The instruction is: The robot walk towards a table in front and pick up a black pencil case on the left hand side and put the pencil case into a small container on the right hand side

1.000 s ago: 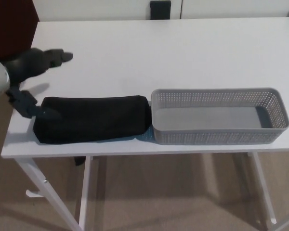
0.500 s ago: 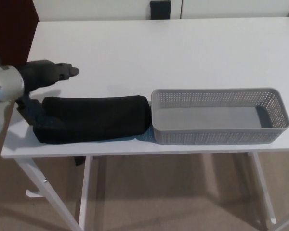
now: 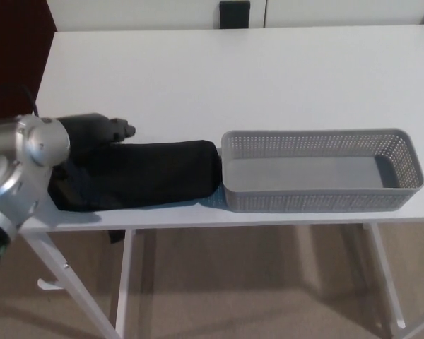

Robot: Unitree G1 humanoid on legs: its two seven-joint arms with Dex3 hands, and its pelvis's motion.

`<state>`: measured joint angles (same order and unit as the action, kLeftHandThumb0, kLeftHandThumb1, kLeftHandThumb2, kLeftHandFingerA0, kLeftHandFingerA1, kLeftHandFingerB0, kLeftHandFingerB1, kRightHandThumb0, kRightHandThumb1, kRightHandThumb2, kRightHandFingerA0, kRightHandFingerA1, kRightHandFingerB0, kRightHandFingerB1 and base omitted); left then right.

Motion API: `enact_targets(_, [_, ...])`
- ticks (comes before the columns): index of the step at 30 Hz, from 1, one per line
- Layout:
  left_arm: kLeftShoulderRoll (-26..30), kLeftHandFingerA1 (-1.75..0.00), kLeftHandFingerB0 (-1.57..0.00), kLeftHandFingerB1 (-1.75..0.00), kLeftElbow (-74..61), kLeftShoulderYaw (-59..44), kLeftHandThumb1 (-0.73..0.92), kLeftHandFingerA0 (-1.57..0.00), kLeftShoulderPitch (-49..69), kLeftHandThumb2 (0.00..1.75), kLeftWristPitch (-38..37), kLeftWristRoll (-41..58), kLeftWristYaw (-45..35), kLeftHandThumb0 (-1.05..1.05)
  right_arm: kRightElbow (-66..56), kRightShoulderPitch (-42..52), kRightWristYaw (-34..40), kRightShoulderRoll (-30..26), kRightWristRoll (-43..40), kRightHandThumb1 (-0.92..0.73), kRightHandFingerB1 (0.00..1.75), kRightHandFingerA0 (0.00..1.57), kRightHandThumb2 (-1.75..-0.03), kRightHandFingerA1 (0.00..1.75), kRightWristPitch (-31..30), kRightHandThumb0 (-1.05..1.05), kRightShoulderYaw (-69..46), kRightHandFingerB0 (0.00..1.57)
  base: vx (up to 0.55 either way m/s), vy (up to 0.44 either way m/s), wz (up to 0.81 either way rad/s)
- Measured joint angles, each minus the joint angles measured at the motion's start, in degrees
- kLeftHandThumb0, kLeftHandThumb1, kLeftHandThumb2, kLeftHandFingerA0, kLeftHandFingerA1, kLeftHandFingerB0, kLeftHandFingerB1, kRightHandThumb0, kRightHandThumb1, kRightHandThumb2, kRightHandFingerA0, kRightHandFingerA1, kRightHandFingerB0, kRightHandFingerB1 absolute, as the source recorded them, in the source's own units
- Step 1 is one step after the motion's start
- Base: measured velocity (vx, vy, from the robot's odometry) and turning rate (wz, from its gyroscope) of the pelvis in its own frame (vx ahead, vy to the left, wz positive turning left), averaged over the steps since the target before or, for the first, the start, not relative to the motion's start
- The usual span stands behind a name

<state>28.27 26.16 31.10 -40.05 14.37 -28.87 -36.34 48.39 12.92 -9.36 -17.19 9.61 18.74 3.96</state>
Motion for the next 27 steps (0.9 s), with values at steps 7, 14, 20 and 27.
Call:
enact_targets(7, [-1.44, 0.0, 0.0, 0.0, 4.62, 1.13, 0.35, 0.0, -0.72, 0.55, 0.08, -1.73, 1.17, -0.55, 0.03, -0.11, 0.51, -0.23, 0.12, -0.51, 0.44, 0.79, -0.56, 0.47, 0.18, -0.51, 0.15, 0.67, 0.0, 0.0, 0.0])
enact_targets(14, [-2.01, 0.0, 0.0, 0.0, 5.64, 1.35, 0.38, 0.0, -0.9, 0.72, 0.08, -2.65, 2.56, -0.55, -0.39, -0.6, 0.54, -0.32, 0.11, -0.5, 0.44, 0.8, -0.56, 0.47, 0.01, -0.5, 0.17, 0.67, 0.0, 0.0, 0.0])
enact_targets(20, [-3.32, 0.0, 0.0, -0.01, 6.28, 1.41, 0.38, 0.0, -0.18, 0.72, 0.06, -3.74, 4.99, -0.57, -1.17, -0.68, 0.65, -0.32, 0.12, -0.5, 0.44, 0.8, -0.56, 0.47, -0.31, -0.49, 0.24, 0.67, 0.0, 0.0, 0.0])
enact_targets(27, [-5.17, -0.65, -0.45, -0.36, 8.34, -0.72, 0.79, -1.01, 2.2, 0.65, -3.06, -4.17, 11.54, -0.19, -2.03, -0.83, 0.66, -0.39, 0.15, -0.48, 0.44, 0.79, -0.59, 0.47, -0.7, -0.56, 0.36, 0.67, 0.0, 0.0, 0.0])
